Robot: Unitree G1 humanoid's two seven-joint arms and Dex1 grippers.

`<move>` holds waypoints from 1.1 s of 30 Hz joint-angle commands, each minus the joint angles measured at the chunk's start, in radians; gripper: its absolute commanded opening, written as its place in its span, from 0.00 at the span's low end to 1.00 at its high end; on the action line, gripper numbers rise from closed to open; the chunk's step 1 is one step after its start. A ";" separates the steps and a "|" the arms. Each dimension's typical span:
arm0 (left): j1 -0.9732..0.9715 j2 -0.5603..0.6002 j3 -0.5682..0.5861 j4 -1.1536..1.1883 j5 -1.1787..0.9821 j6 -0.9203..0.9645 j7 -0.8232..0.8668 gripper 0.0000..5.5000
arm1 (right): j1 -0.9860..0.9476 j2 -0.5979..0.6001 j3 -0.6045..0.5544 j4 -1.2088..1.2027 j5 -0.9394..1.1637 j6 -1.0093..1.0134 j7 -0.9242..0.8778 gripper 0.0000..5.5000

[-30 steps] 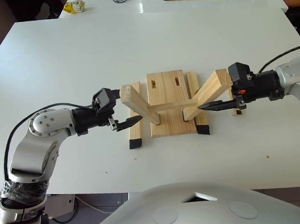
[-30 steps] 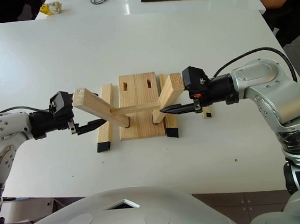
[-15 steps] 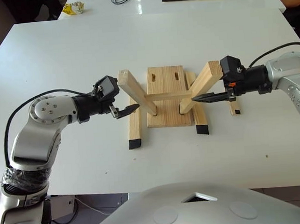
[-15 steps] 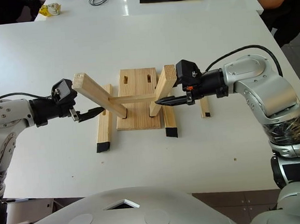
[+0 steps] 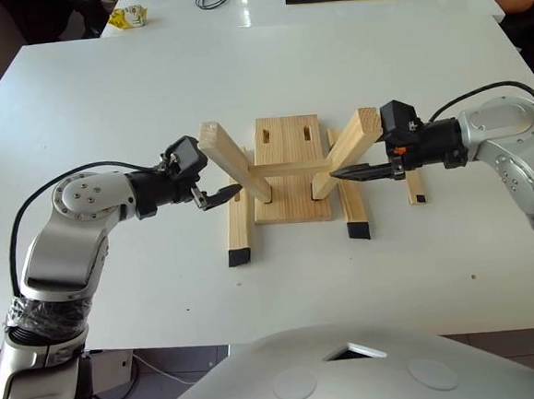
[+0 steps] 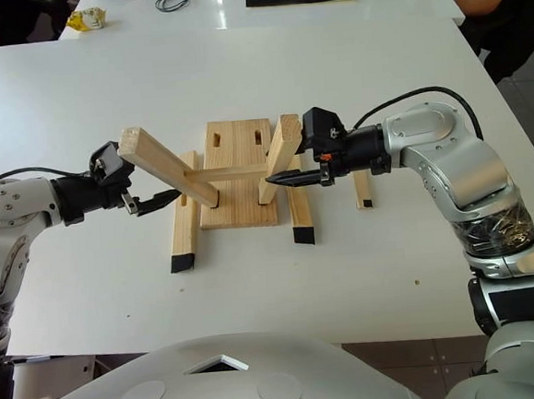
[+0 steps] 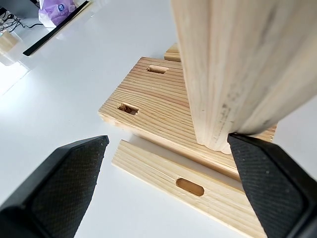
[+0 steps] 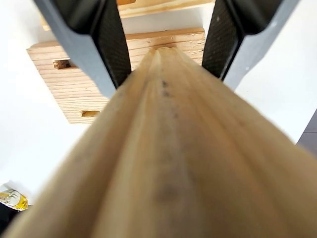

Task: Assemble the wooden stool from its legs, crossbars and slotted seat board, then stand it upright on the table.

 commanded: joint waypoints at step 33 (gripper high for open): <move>0.159 0.036 0.062 0.238 0.033 -0.409 -0.095 0.81 | 0.229 -0.123 -0.121 -0.136 0.015 0.180 -0.126 0.60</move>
